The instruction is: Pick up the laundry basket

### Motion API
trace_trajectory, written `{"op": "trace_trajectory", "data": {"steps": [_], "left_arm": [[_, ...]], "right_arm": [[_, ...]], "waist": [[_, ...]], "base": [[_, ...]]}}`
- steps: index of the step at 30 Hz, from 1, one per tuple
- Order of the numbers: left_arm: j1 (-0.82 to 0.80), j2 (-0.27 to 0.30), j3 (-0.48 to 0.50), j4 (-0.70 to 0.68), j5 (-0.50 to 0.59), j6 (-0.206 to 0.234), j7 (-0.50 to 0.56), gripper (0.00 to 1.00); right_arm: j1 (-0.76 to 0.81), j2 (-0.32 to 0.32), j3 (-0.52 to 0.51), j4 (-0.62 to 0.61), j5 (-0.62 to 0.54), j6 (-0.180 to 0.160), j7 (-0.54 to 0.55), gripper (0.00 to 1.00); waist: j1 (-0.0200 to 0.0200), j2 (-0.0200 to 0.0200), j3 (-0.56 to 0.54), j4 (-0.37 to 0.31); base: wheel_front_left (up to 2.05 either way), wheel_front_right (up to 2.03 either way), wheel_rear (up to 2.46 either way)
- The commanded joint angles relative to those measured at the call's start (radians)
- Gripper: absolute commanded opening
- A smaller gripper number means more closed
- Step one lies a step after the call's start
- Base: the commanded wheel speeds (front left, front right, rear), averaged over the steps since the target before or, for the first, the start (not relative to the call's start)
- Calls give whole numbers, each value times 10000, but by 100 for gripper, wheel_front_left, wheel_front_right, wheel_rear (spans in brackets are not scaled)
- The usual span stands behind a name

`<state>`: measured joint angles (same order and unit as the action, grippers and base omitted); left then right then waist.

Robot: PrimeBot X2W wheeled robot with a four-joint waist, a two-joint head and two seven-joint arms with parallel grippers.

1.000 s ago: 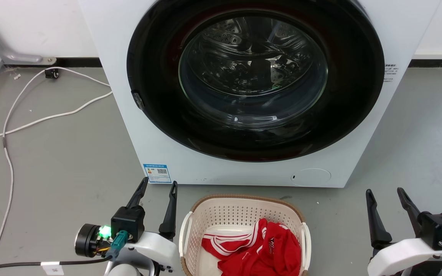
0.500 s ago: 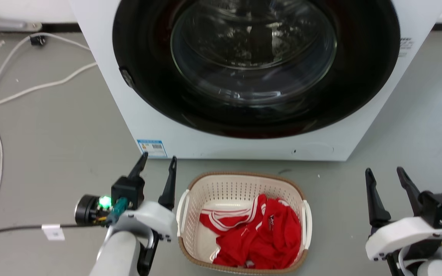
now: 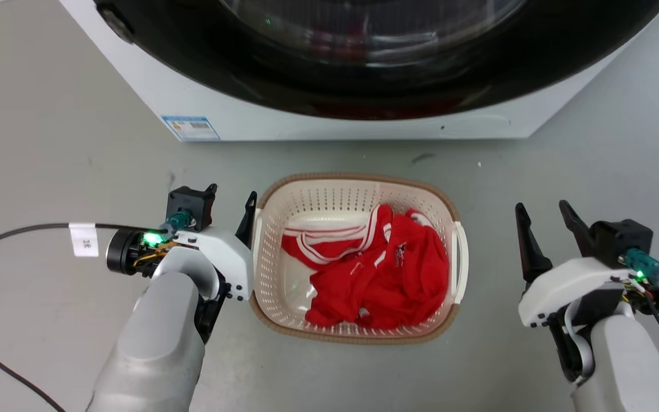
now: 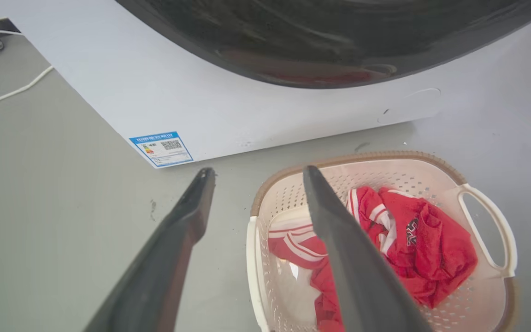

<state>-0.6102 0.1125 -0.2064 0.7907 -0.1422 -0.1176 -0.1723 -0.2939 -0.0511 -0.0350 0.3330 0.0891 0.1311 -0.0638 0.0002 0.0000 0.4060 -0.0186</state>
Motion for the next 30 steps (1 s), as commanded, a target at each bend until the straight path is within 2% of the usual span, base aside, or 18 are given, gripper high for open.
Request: {"op": "trace_trajectory", "data": {"steps": [1, 8, 15, 23, 30], "left_arm": [[-311, 53, -76, 381, -136, -58, 116, 100], [-1226, 283, -584, 1747, -572, -125, 592, 100], [-1980, 635, -1358, 2442, -1482, -131, 903, 100], [-2752, 1111, -1941, 3025, -2471, -133, 1301, 100], [-3461, 1305, -2283, 3422, -3184, -134, 1682, 100]], "right_arm": [[-405, 13, 66, 452, 130, -6, -125, 100], [-1691, 13, 515, 2596, 363, -6, -453, 100], [-2990, 10, 1339, 4478, 839, -6, -860, 100], [-4405, 10, 2327, 6205, 1600, -6, -1159, 100], [-5461, 12, 3329, 7335, 2610, -6, -950, 100]], "waist": [[-2, 0, 754, -198], [-2, 0, 1847, -418], [-2, 0, 2959, -660], [-2, 0, 3989, -878], [-2, 0, 4629, -854]], "base": [[0, 0, 0], [0, 0, 0], [0, 0, 0], [0, 0, 0], [0, 0, 0]]}}
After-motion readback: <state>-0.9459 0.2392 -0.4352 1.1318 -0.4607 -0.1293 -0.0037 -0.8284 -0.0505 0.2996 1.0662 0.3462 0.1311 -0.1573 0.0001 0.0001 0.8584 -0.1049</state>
